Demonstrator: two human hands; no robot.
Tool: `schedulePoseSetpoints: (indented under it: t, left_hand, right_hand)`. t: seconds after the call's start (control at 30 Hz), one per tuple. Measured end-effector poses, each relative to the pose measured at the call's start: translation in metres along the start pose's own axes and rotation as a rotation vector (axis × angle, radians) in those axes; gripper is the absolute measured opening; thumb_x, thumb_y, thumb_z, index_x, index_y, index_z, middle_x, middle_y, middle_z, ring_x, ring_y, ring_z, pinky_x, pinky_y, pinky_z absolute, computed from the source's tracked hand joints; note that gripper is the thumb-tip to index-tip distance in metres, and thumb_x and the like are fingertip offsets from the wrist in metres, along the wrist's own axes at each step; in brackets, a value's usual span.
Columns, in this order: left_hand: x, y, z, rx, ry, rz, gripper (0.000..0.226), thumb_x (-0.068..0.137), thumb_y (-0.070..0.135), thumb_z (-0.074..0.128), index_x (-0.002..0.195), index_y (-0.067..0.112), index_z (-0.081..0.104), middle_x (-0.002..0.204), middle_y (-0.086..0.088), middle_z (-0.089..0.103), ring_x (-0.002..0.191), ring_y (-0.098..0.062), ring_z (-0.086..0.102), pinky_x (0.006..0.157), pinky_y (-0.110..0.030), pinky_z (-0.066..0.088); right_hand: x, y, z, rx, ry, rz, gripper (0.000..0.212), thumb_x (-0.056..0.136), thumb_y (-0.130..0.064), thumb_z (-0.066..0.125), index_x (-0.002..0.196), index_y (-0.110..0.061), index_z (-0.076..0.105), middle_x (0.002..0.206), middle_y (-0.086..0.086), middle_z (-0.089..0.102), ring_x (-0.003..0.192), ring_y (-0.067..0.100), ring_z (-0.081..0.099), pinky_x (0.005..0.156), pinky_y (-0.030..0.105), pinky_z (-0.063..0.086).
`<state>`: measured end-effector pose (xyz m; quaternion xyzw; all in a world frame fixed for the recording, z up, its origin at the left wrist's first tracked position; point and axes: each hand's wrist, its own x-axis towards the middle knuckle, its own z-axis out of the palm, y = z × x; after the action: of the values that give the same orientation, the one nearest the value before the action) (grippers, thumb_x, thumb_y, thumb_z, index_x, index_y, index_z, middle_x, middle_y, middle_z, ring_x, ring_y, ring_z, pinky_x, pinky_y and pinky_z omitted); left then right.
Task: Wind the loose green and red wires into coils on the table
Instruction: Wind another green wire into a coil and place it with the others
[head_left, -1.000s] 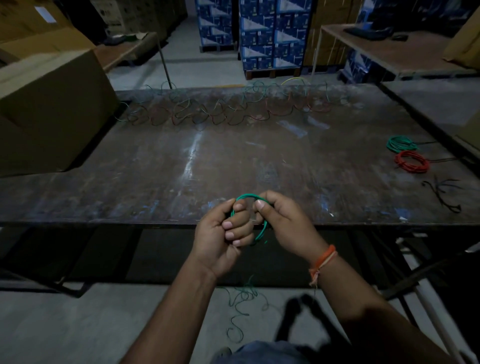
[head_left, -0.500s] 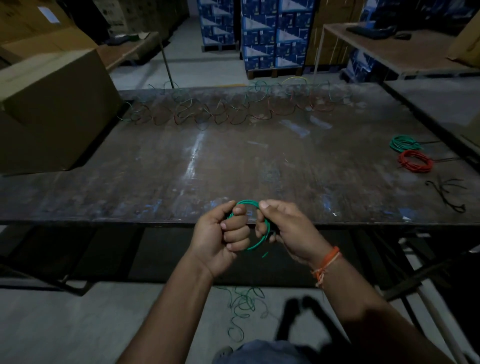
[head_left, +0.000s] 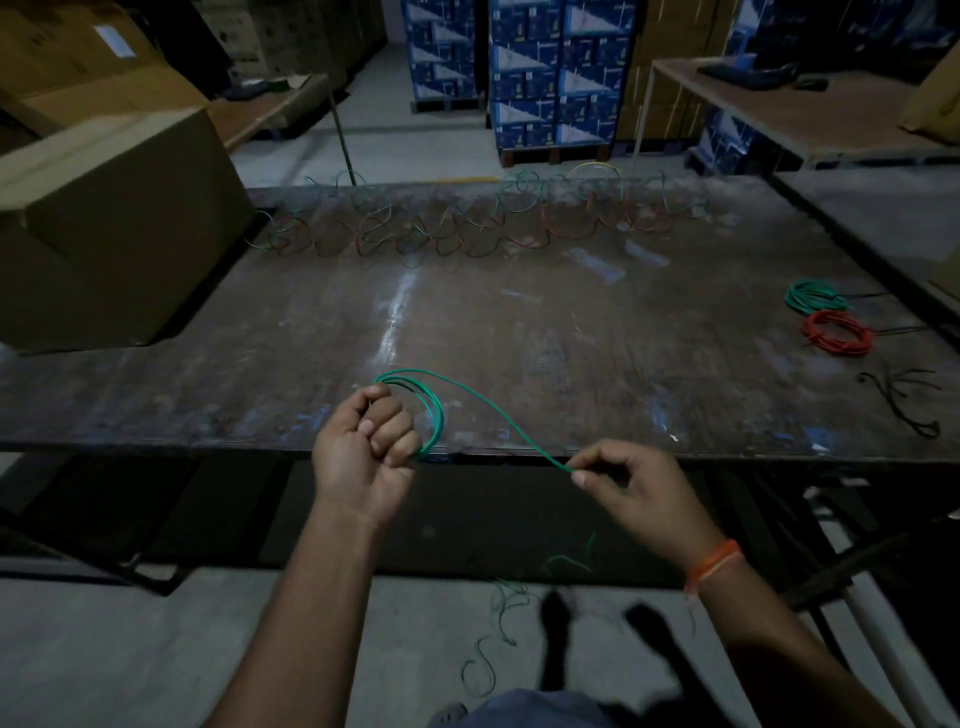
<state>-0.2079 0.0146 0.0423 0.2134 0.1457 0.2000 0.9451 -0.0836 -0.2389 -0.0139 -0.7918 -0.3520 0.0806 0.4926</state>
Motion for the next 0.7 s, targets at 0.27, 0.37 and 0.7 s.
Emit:
schedulePoseSetpoints:
  t: [0.27, 0.37, 0.7]
  left_hand:
    - [0.0, -0.041, 0.007, 0.428, 0.075, 0.208, 0.028, 0.105, 0.016, 0.032, 0.081, 0.012, 0.045, 0.05, 0.0, 0.041, 0.041, -0.013, 0.042, 0.042, -0.021, 0.037]
    - [-0.005, -0.052, 0.01, 0.585, 0.027, 0.206, 0.029, 0.106, 0.015, 0.032, 0.081, 0.009, 0.046, 0.049, -0.004, 0.048, 0.039, -0.015, 0.046, 0.043, -0.021, 0.04]
    - [-0.021, -0.058, 0.016, 0.548, -0.182, -0.166, 0.029, 0.097, 0.022, 0.039, 0.072, 0.012, 0.05, 0.048, 0.006, 0.022, 0.041, -0.007, 0.01, 0.043, -0.014, 0.012]
  right_hand:
    - [0.002, -0.076, 0.008, -0.126, -0.197, -0.479, 0.008, 0.095, -0.017, 0.067, 0.099, -0.016, 0.074, 0.087, 0.002, 0.061, 0.08, 0.017, 0.061, 0.07, 0.037, 0.05]
    - [0.008, -0.086, 0.013, -0.076, -0.161, -0.51, 0.01, 0.095, -0.014, 0.067, 0.102, -0.013, 0.075, 0.089, 0.002, 0.06, 0.081, 0.016, 0.06, 0.07, 0.036, 0.05]
    - [0.04, -0.09, 0.012, -0.021, 0.023, -0.421, 0.006, 0.09, -0.008, 0.072, 0.094, -0.012, 0.074, 0.084, -0.001, 0.064, 0.081, 0.012, 0.062, 0.071, 0.029, 0.05]
